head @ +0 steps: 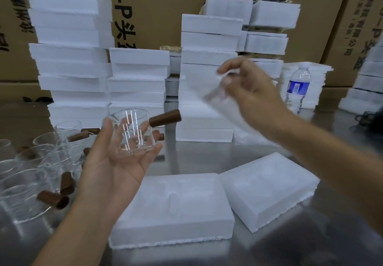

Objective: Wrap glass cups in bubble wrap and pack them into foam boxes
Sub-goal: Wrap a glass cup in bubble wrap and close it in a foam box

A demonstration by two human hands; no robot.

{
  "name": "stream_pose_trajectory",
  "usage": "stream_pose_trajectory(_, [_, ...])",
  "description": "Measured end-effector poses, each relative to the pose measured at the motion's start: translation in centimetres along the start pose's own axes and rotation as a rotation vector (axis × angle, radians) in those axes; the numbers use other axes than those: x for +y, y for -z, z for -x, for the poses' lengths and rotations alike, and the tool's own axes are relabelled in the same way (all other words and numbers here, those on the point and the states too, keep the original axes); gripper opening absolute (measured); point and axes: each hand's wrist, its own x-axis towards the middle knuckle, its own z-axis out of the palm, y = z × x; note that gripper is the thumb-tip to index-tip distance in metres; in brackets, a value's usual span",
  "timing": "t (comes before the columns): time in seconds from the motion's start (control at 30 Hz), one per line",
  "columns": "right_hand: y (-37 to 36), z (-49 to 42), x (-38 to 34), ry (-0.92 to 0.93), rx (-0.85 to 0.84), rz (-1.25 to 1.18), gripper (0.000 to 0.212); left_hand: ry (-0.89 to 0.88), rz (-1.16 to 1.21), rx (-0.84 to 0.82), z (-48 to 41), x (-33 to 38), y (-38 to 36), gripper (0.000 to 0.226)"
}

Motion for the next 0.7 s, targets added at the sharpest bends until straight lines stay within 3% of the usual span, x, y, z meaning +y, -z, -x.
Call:
stream_pose_trajectory(0.1, [-2.3,3.4,1.0,-0.026,-0.382,-0.036,0.025,-0.028,0.091,0.000,0.0,0.3,0.2,0.050])
stream_pose_trajectory(0.2, [-2.5,5.6,2.7,-0.127,-0.517,-0.132,0.019,-0.037,0.157,-0.012,0.1,0.4,0.3,0.057])
stream_pose_trajectory(0.33, [-1.2,6.5,4.2,-0.227,-0.437,-0.262,0.010,-0.020,0.118,-0.018,0.1,0.2,0.4,0.055])
stream_pose_trajectory(0.43, [-0.6,6.8,5.0,-0.211,-0.276,-0.275,0.019,-0.014,0.032,-0.013,0.1,-0.1,0.2,0.053])
stream_pose_trajectory(0.53, [-0.6,7.2,5.6,-0.131,-0.022,-0.166,0.018,0.010,-0.068,-0.060,0.0,-0.4,-0.3,0.078])
stream_pose_trajectory(0.6, [-0.5,7.4,5.7,-0.080,0.079,-0.070,0.026,0.025,-0.198,-0.111,0.2,-0.9,-0.6,0.079])
stream_pose_trajectory(0.7, [-0.3,7.8,5.6,0.047,0.026,0.124,0.038,0.040,-0.366,-0.156,0.8,-1.7,-1.1,0.079])
